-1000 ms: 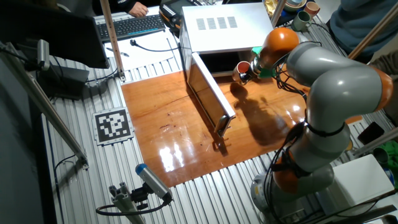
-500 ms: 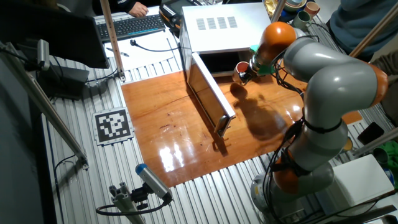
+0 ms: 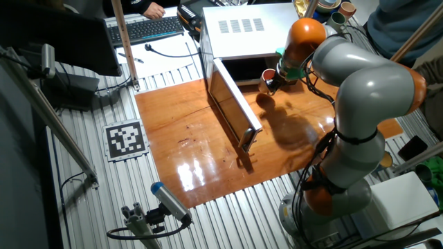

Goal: Put the bowl into the microwave

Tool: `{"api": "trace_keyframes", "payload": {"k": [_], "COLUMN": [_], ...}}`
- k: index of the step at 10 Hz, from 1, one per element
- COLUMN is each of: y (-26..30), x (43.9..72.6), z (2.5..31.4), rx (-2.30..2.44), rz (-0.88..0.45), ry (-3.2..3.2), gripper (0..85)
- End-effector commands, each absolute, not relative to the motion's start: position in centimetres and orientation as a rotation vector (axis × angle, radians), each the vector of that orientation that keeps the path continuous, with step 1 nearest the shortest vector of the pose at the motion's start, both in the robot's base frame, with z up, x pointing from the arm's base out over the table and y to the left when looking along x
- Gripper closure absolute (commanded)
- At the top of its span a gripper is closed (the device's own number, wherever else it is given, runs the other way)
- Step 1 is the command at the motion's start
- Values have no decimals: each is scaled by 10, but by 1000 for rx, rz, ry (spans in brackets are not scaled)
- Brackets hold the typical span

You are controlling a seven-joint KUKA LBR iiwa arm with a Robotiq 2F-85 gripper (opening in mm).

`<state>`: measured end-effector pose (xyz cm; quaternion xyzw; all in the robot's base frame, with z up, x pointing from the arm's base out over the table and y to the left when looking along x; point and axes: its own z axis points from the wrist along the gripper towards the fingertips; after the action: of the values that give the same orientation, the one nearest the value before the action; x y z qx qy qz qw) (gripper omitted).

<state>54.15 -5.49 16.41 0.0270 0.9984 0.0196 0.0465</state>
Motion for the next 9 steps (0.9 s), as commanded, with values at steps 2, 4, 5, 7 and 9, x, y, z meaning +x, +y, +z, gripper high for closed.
{"api": "trace_keyframes", "payload": {"k": [2,4,5,7,9], "y": [-55,-55,-55,-58,-59], "x": [542,542,543,553,562], "z": [164,164,165,169,172], "rx": [107,142,156,163,168], "rz": [73,70,66,67,69], "ry": [3045,3043,3037,3037,3040], "gripper": [850,850,850,850,850]}}
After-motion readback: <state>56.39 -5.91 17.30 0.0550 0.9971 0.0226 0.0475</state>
